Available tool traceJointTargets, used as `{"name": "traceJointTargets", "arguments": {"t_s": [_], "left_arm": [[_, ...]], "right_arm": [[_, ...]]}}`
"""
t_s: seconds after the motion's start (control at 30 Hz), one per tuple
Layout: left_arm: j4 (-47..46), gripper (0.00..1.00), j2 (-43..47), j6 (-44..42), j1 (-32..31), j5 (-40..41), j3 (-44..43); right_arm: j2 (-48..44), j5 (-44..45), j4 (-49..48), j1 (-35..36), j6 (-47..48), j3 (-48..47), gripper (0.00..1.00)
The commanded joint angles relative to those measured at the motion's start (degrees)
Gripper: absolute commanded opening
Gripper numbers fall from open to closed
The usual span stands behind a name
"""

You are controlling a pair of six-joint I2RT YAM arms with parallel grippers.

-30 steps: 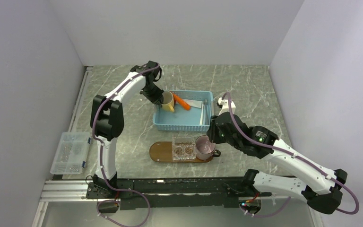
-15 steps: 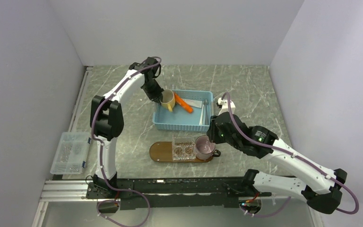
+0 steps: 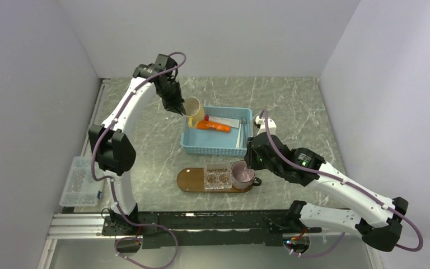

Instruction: Prepare toiletry sets of a toothbrush and toothpaste on the tray

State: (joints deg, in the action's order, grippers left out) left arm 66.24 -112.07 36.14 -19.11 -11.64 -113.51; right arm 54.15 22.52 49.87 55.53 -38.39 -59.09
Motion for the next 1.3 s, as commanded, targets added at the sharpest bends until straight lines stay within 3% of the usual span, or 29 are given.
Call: {"name": "traceJointTargets", "arguments": {"t_s": [0.0, 0.43, 0.8, 1.27], "left_arm": [[2.29, 0.00, 6.93, -9.72, -0.22, -4.20, -2.08], [10.19, 0.00, 17.58, -23.05, -3.80, 3.34, 7.00], [5.38, 0.00, 26.77, -26.13, -6.90, 2.59, 22.76], [6.15, 0.00, 27.32, -25.65, -10.95, 3.00, 30.15]], "right_arm": [[0.96, 1.89, -0.04, -0.16, -0.38, -2.13, 0.29], [2.54, 2.07, 0.87, -0.20, -1.27, -4.09, 0.29], [2.76, 2.35, 2.97, -0.16, -3.00, -5.11, 0.29], [2.79, 2.18, 2.06, -0.17, -3.53, -3.88, 0.28]]}}
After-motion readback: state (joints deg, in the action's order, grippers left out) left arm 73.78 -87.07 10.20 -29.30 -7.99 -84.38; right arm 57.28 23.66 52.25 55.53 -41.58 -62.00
